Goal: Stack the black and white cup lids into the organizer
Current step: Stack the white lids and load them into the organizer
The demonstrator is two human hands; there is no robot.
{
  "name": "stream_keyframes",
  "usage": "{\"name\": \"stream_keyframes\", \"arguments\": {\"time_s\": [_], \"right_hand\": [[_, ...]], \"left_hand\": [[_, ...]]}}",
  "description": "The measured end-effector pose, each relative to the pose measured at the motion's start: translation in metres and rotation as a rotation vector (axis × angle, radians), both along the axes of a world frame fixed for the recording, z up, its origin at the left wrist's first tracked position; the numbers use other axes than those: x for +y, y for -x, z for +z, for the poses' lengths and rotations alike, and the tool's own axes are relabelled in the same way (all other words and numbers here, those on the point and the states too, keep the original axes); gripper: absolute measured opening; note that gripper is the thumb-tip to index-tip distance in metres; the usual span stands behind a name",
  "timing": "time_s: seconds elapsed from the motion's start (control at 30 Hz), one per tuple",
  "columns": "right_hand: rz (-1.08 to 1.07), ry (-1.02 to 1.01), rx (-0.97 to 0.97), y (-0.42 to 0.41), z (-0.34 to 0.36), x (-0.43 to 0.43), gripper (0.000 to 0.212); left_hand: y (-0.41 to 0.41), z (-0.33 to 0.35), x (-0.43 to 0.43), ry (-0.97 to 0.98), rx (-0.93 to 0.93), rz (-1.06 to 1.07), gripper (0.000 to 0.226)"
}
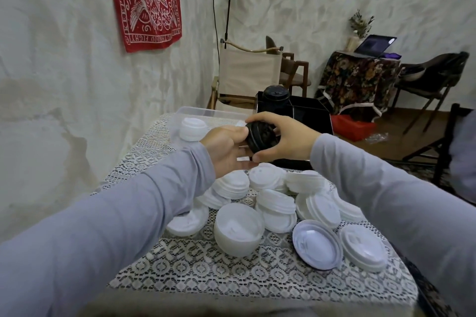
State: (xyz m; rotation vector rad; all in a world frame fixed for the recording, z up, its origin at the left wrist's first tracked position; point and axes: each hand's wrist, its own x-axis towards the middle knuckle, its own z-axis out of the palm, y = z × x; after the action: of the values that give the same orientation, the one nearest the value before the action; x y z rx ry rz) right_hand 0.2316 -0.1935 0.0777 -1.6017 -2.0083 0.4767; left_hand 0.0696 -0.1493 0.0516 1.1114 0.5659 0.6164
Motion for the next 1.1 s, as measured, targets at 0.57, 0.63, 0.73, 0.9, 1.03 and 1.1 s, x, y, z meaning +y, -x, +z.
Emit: {"name": "stream_keyframes", "arguments": {"time_s": [0.57,0.63,0.73,0.9,1.03,1.1], "right_hand": [[0.017,-0.008,0.087,-0.019,-0.022,-0.027,0.072],[0.022,-0.012,0.077,-0.021,-0.023,-0.029,0.073],[0.035,-0.028,0.072,-0.023,-0.025,-0.031,0.070],[0.047,-0.062,0.091,-0.024,-0.027,-0.033,0.069],[0.067,-0.067,0.084,-0.026,-0.028,-0.034,0.072],[0.082,-0.060,0.065,-0.027,-0.030,-0.034,0.074]], "left_hand": [[-0.014,-0.023,-0.021,0.022,-0.081,-0.041,0.025],[-0.015,-0.024,-0.022,0.035,-0.083,-0.035,0.029],[-0.016,-0.025,-0.025,0.046,-0.074,-0.031,0.020],[-0.018,-0.027,-0.029,0.053,-0.097,-0.024,0.019],[-0.019,-0.028,-0.031,0.081,-0.125,-0.032,0.022],[-0.020,-0.030,-0.033,0.092,-0.133,-0.037,0.025]]}}
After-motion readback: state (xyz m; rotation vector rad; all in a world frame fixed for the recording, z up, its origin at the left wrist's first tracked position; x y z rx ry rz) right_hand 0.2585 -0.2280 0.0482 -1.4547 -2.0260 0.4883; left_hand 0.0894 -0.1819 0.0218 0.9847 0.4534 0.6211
